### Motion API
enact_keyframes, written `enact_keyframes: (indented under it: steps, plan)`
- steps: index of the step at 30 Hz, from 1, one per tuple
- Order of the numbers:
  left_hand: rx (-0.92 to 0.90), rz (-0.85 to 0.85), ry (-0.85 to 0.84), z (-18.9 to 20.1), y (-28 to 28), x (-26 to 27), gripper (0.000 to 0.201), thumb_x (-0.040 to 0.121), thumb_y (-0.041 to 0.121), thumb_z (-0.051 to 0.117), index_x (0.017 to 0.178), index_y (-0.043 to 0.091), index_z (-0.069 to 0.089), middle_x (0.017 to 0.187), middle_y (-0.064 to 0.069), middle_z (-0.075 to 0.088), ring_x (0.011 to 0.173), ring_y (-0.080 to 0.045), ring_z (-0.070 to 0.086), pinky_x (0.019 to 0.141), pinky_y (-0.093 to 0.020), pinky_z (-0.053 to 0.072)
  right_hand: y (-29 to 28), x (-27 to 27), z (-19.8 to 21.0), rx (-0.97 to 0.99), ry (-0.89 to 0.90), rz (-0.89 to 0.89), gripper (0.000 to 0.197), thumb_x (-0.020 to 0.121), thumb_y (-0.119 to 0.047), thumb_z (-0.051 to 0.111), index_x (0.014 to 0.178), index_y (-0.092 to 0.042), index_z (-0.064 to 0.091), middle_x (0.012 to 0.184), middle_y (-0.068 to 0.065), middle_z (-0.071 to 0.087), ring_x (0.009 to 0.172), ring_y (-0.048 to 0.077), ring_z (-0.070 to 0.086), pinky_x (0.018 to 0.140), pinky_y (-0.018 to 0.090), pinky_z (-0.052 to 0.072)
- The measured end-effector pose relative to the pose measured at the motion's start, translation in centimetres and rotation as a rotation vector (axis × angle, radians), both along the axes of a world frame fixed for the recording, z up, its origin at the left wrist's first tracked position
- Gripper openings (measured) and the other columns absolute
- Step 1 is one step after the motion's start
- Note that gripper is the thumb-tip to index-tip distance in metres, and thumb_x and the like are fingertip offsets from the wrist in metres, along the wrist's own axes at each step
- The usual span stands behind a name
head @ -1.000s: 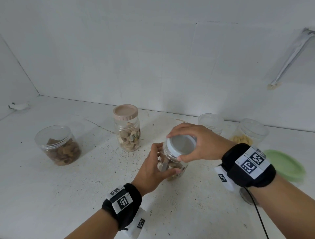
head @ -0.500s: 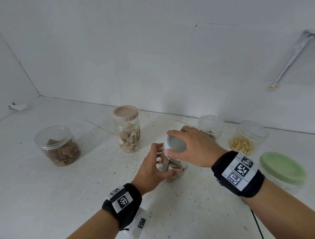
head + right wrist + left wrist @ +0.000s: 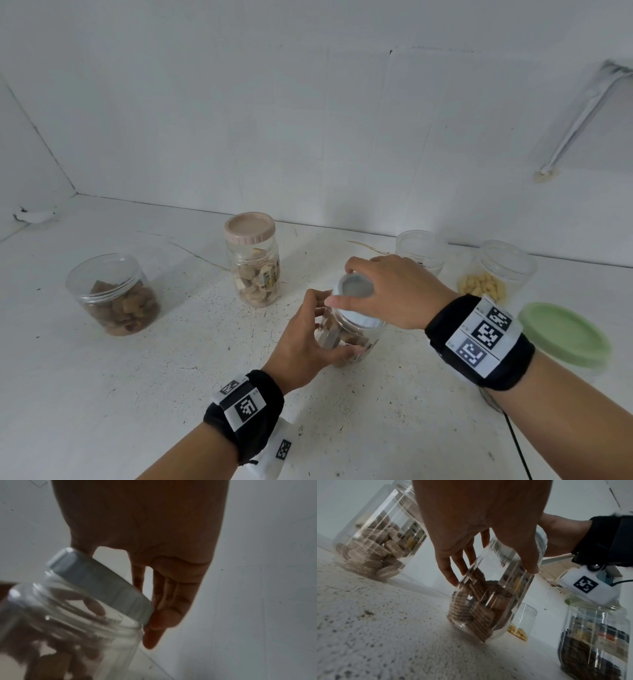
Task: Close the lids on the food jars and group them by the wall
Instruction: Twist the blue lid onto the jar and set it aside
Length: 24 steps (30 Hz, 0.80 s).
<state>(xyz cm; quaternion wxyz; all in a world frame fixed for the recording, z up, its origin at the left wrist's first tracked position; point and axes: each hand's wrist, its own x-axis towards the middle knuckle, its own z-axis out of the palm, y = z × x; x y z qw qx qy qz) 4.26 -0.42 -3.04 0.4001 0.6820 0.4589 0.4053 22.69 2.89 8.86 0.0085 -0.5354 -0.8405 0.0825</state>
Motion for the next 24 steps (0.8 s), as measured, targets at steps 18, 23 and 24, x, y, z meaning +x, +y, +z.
enact_keyframes:
  steps: [18, 23, 24]
  plan:
    - [-0.079, 0.008, -0.083, -0.8, -0.4, -0.6, 0.077, 0.067, 0.046, 0.092, 0.122, 0.034, 0.040, 0.132, 0.015, 0.061, 0.123, -0.008, 0.061, 0.102, -0.030, 0.055, 0.2, -0.5, 0.7, -0.167, 0.147, 0.146, 0.081, 0.072, -0.044, 0.085, 0.145, -0.042, 0.050, 0.130, -0.011, 0.051, 0.117, 0.010, 0.051, 0.097, 0.029, 0.045]
    - [-0.078, 0.005, -0.083, -0.9, -0.4, -0.7, 0.075, 0.068, 0.046, 0.092, 0.121, 0.036, 0.039, 0.133, 0.015, 0.060, 0.123, -0.006, 0.061, 0.103, -0.029, 0.054, 0.3, -0.9, 0.9, -0.161, 0.112, 0.158, 0.082, 0.072, -0.042, 0.085, 0.146, -0.043, 0.050, 0.130, -0.010, 0.048, 0.116, 0.010, 0.049, 0.090, 0.024, 0.039]
    - [-0.078, 0.004, -0.083, -1.0, -0.5, -0.7, 0.075, 0.069, 0.044, 0.092, 0.121, 0.036, 0.039, 0.134, 0.015, 0.060, 0.123, -0.006, 0.061, 0.103, -0.030, 0.054, 0.3, -0.8, 0.9, -0.164, 0.114, 0.161, 0.082, 0.072, -0.040, 0.086, 0.145, -0.043, 0.050, 0.131, -0.010, 0.048, 0.116, 0.009, 0.048, 0.089, 0.022, 0.037]
